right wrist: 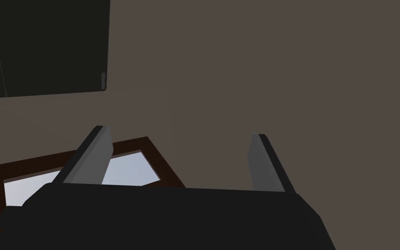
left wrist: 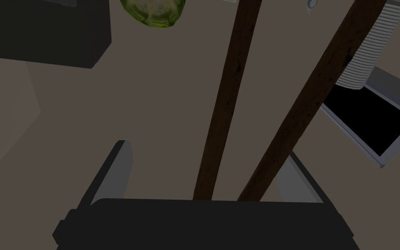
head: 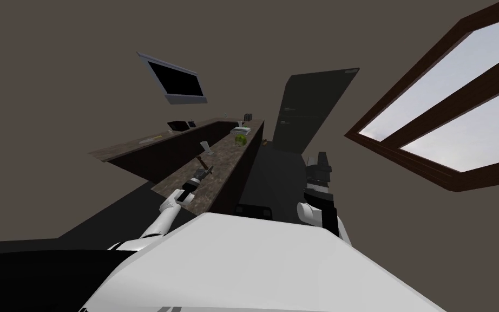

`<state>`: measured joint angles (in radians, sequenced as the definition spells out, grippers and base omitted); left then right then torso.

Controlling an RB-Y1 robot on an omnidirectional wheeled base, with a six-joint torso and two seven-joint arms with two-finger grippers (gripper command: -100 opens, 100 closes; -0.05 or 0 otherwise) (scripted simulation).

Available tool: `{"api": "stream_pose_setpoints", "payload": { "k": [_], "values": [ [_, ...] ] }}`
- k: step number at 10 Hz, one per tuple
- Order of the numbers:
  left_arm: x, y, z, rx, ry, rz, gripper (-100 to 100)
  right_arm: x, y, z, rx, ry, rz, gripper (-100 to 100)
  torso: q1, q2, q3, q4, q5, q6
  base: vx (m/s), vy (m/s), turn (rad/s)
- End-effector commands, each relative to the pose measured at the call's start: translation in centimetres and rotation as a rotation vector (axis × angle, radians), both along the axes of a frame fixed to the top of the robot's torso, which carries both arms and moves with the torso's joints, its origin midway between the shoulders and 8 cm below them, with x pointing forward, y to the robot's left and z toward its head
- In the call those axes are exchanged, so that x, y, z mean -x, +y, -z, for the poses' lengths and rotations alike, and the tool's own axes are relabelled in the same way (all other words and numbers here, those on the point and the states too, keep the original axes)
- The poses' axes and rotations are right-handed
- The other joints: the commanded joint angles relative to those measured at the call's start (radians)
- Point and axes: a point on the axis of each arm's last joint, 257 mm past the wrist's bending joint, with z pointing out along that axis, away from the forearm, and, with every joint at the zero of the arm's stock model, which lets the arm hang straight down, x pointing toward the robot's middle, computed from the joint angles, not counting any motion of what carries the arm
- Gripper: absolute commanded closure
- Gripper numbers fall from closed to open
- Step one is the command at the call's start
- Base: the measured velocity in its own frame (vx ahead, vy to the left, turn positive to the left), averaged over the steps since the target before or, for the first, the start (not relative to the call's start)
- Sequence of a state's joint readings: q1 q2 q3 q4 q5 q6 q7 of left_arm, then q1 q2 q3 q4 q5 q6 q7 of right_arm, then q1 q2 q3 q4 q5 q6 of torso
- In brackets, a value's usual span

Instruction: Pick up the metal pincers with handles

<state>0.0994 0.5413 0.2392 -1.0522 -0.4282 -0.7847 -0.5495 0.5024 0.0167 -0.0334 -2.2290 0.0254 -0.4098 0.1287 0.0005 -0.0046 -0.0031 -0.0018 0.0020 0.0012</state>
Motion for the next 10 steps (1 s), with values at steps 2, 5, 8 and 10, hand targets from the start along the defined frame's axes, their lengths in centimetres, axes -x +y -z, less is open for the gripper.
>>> {"api": "stream_pose_setpoints", "payload": {
  "k": [2, 5, 8, 10],
  "values": [
    [0.0, 0.0, 0.0, 0.0, 0.0, 0.0, -100, 0.0, 0.0, 0.0, 0.0, 0.0, 0.0, 0, 0.0, 0.0, 0.0, 0.0, 0.0, 0.0, 0.003, -0.002, 0.005],
    [3.2, 1.8, 1.4, 0.008, 0.025, 0.014, -100, 0.0, 0.0, 0.0, 0.0, 0.0, 0.0, 0, -0.003, -0.003, -0.002, -0.002, 0.001, 0.001, 0.06, -0.049, -0.066],
    [4.8, 3.3, 1.3, 0.037, 0.015, -0.001, -100, 0.0, 0.0, 0.0, 0.0, 0.0, 0.0, 0, -0.005, -0.005, -0.004, -0.003, 0.001, 0.002, 0.069, -0.059, -0.054],
    [6.5, 4.6, 1.5, 0.041, 0.018, -0.008, -100, 0.0, 0.0, 0.0, 0.0, 0.0, 0.0, 0, -0.005, -0.005, -0.004, -0.003, 0.001, 0.002, 0.07, -0.053, -0.05]
  ]
}}
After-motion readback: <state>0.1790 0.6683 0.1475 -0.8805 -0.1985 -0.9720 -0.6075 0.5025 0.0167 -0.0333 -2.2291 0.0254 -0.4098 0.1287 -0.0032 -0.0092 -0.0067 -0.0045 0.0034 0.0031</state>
